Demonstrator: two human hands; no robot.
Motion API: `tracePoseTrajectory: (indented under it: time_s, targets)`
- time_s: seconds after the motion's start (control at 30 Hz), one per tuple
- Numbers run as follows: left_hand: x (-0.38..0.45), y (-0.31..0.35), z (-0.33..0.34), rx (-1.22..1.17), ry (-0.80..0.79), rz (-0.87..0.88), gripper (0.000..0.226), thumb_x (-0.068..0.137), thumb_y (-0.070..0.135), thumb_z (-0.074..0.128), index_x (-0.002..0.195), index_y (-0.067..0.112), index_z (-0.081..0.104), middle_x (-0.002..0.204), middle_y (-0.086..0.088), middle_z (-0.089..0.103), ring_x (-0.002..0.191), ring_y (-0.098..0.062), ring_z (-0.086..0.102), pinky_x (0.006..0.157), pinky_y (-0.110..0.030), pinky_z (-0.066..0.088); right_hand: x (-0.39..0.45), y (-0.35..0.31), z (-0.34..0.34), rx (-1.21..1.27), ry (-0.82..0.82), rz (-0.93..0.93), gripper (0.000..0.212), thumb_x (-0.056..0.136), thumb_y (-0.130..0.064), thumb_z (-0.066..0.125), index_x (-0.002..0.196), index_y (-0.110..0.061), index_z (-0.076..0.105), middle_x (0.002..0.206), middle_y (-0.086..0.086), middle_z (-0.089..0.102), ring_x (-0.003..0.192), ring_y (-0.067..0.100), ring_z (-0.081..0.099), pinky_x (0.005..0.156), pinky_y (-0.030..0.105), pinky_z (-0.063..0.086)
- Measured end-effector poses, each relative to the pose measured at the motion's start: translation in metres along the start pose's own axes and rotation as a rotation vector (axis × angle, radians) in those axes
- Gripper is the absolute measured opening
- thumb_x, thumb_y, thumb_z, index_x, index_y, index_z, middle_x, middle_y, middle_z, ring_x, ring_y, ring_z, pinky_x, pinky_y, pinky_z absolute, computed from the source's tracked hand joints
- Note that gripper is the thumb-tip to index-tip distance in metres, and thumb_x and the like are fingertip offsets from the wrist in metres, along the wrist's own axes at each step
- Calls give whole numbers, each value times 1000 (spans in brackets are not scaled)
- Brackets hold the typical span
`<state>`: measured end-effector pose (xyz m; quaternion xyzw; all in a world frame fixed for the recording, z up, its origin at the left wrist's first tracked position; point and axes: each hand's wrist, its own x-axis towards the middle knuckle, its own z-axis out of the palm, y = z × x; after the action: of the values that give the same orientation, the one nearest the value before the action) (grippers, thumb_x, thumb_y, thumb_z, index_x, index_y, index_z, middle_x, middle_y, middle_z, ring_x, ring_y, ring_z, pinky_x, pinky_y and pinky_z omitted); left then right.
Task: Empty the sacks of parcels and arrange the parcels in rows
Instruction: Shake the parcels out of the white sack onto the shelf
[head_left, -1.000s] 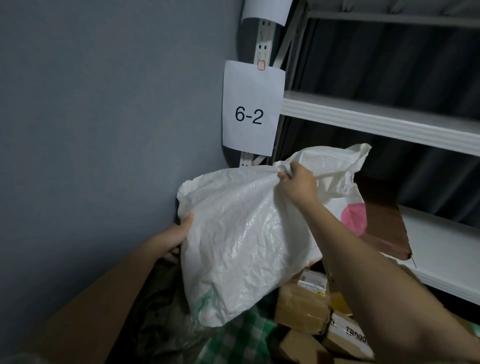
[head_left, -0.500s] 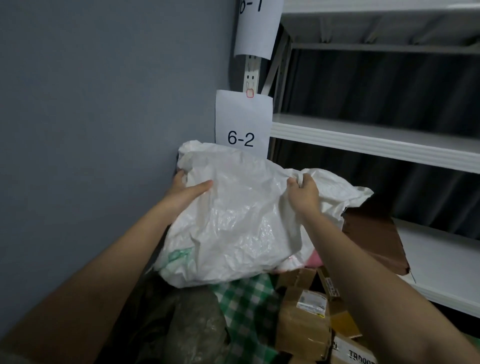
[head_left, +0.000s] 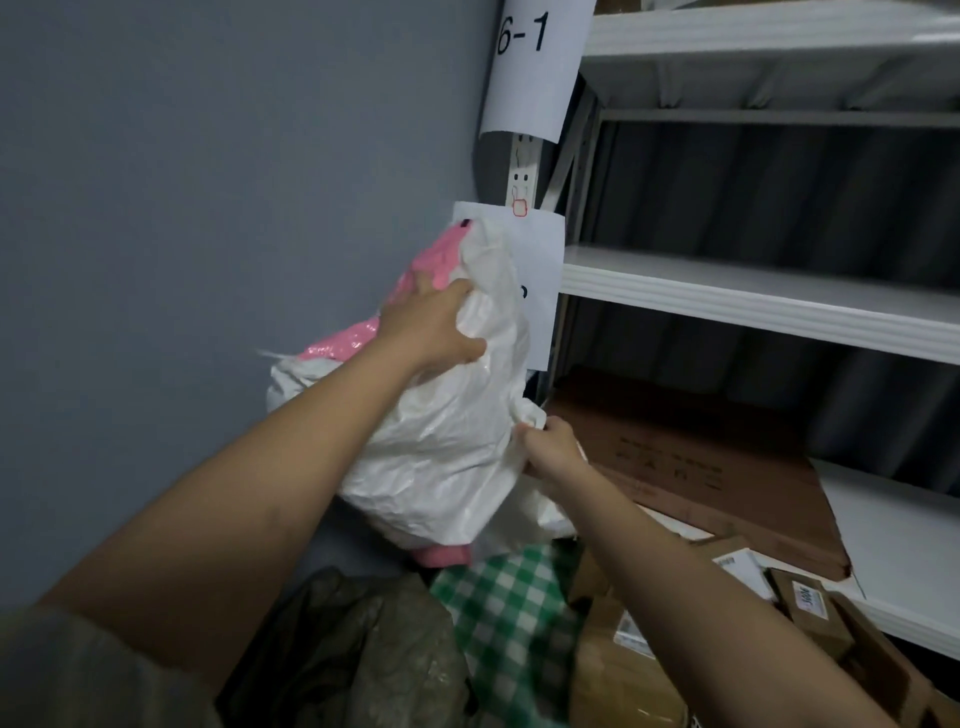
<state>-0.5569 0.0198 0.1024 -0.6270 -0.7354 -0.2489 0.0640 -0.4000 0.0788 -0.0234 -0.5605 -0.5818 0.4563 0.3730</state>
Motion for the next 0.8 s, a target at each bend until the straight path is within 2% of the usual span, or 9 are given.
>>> tracePoseTrajectory:
  time_s: [0.07, 0.2, 0.33, 0.43, 0.53, 0.6, 0.7, 0.8]
  targets:
    - [1, 4, 4, 75, -11, 57, 77, 77, 45, 67, 144, 34, 32, 153, -14, 17, 138, -37, 29, 107, -51, 35, -1, 4, 10, 66, -52, 75, 57, 95, -28, 53, 144, -6, 35, 131, 13, 54, 103, 29, 59, 89, 44, 55]
    - [2, 6, 19, 103, -70, 117, 78, 75, 45, 69, 143, 35, 33, 153, -11, 20, 135, -35, 34, 104, -49, 37, 3, 21, 21, 77, -56, 169, 55, 90, -22, 54, 141, -6, 40, 122, 14, 58, 95, 29, 61, 83, 46, 58]
    - [2, 6, 39, 122, -133, 190, 79, 74, 44, 71, 143, 35, 35, 153, -8, 22, 132, -33, 38, 102, -42, 39, 11, 46, 26, 72, -98, 269, 31, 86, -12, 49, 115, -3, 56, 106, 18, 64, 91, 34, 65, 78, 49, 60]
    - [3, 7, 53, 111, -174, 238, 79, 72, 43, 72, 143, 37, 35, 147, -7, 30, 125, -32, 44, 96, -38, 39, 0, 59, 26, 105, -109, 347, 27, 88, -15, 49, 113, -6, 57, 104, 15, 65, 90, 30, 66, 75, 40, 60]
    - [3, 15, 65, 93, -210, 315, 78, 72, 45, 72, 142, 38, 36, 141, -6, 35, 121, -30, 46, 93, -37, 38, -3, 74, 19, 104, -149, 417, 21, 87, -7, 55, 107, -3, 58, 89, 13, 64, 73, 25, 63, 55, 29, 56]
    - [3, 21, 73, 66, -234, 378, 78, 72, 45, 72, 141, 39, 36, 140, -4, 35, 121, -28, 44, 94, -36, 36, -4, 82, 11, 76, -174, 448, 20, 86, -5, 57, 105, -1, 58, 79, 12, 62, 63, 23, 60, 48, 26, 51]
    - [4, 29, 84, 8, -261, 457, 77, 73, 44, 72, 141, 40, 37, 142, -3, 32, 125, -26, 40, 100, -37, 34, -3, 93, 1, 27, -181, 462, 24, 82, -7, 58, 105, 0, 58, 79, 14, 62, 60, 23, 60, 50, 27, 52]
    - [2, 36, 97, -41, -289, 512, 76, 73, 39, 73, 140, 39, 37, 144, -2, 30, 127, -24, 36, 101, -33, 28, -3, 103, -10, -24, -209, 476, 12, 82, -8, 59, 91, -1, 57, 76, 16, 64, 58, 26, 61, 56, 29, 54]
